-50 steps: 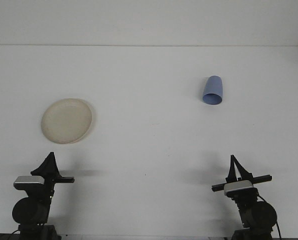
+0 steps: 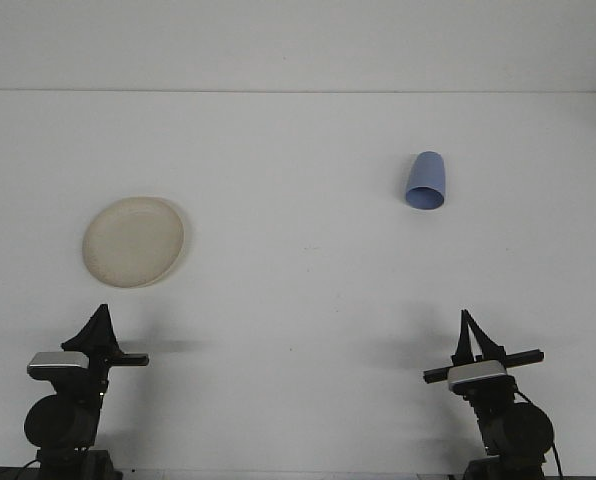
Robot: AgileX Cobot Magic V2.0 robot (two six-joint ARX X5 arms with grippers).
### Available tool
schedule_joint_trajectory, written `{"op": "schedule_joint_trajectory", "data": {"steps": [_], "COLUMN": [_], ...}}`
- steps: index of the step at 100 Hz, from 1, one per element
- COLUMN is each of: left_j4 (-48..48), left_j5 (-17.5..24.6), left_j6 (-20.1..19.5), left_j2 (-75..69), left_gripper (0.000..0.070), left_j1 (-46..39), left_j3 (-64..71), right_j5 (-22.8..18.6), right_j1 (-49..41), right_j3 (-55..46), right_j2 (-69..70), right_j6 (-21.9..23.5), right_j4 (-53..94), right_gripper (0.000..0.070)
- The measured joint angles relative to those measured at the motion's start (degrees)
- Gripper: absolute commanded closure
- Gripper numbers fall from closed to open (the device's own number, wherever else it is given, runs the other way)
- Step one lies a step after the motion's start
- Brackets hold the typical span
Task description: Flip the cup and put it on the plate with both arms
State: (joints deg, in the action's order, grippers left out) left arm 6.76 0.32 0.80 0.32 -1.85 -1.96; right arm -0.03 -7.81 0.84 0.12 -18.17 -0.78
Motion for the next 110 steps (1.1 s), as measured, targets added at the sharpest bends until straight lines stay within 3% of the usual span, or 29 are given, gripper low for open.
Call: {"op": "schedule_joint_trajectory", "data": {"steps": [36,47,64,88,110], "left_j4": [0.0,0.0,0.0,0.0,0.0], "left_j5": [0.0,0.0,0.0,0.0,0.0], "left_j6": [0.0,0.0,0.0,0.0,0.0], "left_j2": [0.0,0.0,0.0,0.0,0.0], "left_gripper": [0.0687,0.0687,0.0687,0.0687,0.0687], "left_j1": [0.0,0.0,0.0,0.0,0.0], "left_j3": [0.0,0.0,0.0,0.0,0.0], "right_j5": [-0.1,-2.1,-4.9,2.2,3.3], "right_j1": [0.0,0.0,0.0,0.0,0.0], "right_j3": [0.0,0.0,0.0,1.5,14.4], "right_j2": [0.0,0.0,0.0,0.4,10.7], "right_j6": [0.0,1.9,10.4,29.2,33.3], "right_j4": [0.0,0.0,-0.1,-0.7,5.0], "right_gripper": [0.0696,0.0696,0.0697,0.0699,0.0699]}}
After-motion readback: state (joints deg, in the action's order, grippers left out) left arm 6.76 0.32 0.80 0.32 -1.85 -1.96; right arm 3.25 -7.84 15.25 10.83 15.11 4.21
